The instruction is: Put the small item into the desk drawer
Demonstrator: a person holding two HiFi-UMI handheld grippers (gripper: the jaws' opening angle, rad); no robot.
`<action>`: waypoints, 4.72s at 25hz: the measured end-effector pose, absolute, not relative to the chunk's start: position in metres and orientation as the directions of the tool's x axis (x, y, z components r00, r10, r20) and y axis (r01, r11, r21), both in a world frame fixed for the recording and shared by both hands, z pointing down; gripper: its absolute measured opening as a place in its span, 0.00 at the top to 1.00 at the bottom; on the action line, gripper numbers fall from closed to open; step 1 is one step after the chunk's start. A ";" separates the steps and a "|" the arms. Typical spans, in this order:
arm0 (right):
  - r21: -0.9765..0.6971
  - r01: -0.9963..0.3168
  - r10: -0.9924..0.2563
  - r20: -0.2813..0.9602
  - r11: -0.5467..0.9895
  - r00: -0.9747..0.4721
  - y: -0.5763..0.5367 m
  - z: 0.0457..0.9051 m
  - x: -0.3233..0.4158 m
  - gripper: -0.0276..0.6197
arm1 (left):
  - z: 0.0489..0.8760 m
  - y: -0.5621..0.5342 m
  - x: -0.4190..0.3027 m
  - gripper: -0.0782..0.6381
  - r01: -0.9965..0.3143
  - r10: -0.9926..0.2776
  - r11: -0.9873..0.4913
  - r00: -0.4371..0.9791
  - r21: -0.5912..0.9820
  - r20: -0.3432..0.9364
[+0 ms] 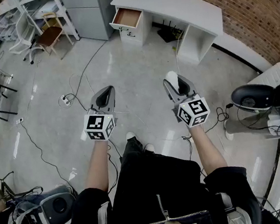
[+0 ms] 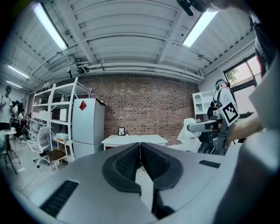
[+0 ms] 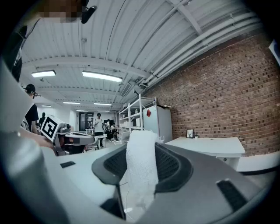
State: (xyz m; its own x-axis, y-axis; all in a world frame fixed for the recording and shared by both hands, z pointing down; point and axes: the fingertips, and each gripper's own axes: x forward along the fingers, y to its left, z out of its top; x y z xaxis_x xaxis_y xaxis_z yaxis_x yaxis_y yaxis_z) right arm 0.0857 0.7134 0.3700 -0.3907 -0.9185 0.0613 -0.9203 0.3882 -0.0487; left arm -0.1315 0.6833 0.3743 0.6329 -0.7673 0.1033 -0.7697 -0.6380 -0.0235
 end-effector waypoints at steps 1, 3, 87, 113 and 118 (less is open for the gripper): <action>-0.054 -0.919 -0.918 0.058 0.390 -0.393 0.714 0.371 0.086 0.70 | 0.375 0.684 -0.132 0.86 -0.770 -0.767 -0.638 0.633 -0.023 0.103; -0.067 -0.915 -0.915 0.050 0.397 -0.400 0.715 0.372 0.086 0.70 | 0.375 0.684 -0.133 0.86 -0.771 -0.768 -0.637 0.632 -0.023 0.102; -0.193 -0.869 -0.864 0.140 0.455 -0.484 0.000 0.400 0.183 0.69 | 0.392 0.016 -0.028 0.86 -0.814 -0.794 -0.580 0.569 0.009 0.213; -0.175 -0.911 -0.903 0.158 0.372 -0.399 -0.157 0.408 0.179 0.69 | 0.403 -0.170 -0.019 0.86 -0.737 -0.718 -0.675 0.665 0.025 0.207; -0.179 -0.937 -0.930 0.164 0.299 -0.328 -0.202 0.403 0.175 0.69 | 0.403 -0.230 -0.019 0.86 -0.676 -0.655 -0.736 0.723 0.033 0.220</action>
State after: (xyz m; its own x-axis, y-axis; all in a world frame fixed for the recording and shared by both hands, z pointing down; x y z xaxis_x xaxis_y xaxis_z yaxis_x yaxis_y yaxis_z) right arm 0.1752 -0.2025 0.4033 -0.3284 -0.9301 0.1643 -0.9373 0.2993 -0.1787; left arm -0.0185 -0.2304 0.4032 0.7232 -0.6548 0.2196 -0.6762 -0.7360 0.0327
